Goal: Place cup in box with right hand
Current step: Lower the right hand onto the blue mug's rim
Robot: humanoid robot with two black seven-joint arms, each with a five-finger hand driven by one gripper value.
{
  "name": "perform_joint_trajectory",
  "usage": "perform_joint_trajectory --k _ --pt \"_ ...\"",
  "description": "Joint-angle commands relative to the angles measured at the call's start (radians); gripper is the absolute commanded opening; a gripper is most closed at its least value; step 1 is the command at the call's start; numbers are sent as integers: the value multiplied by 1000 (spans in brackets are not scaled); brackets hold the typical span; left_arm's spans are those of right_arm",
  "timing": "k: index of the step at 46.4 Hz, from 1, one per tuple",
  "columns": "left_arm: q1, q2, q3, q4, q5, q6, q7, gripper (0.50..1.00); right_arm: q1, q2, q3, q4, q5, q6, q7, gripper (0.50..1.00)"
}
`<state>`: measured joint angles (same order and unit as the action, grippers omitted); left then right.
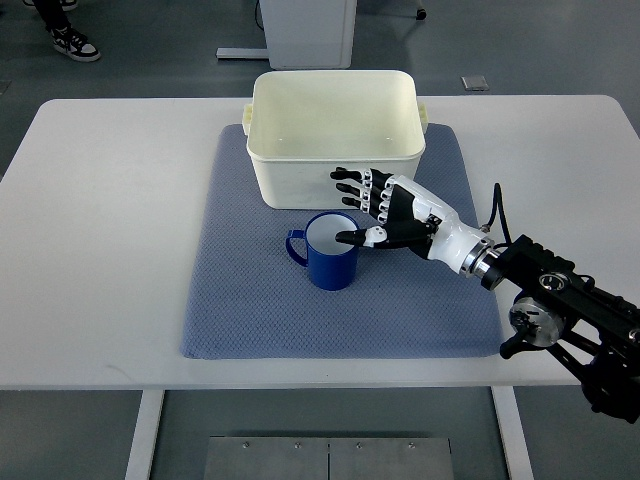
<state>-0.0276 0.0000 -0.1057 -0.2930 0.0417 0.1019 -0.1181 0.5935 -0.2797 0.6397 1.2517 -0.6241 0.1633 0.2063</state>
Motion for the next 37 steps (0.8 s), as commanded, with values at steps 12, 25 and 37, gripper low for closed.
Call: perform_joint_trajectory --k 12,25,37 --pt "0 0 0 0 0 -1 0 1000 -8 36 -2 -21 -12 -22 7 989" --pt "0 0 1 0 0 -1 0 1000 -26 68 -3 -51 -52 -30 21 989" --pt "0 0 0 0 0 -1 0 1000 -41 93 -8 -66 -69 -64 22 989"
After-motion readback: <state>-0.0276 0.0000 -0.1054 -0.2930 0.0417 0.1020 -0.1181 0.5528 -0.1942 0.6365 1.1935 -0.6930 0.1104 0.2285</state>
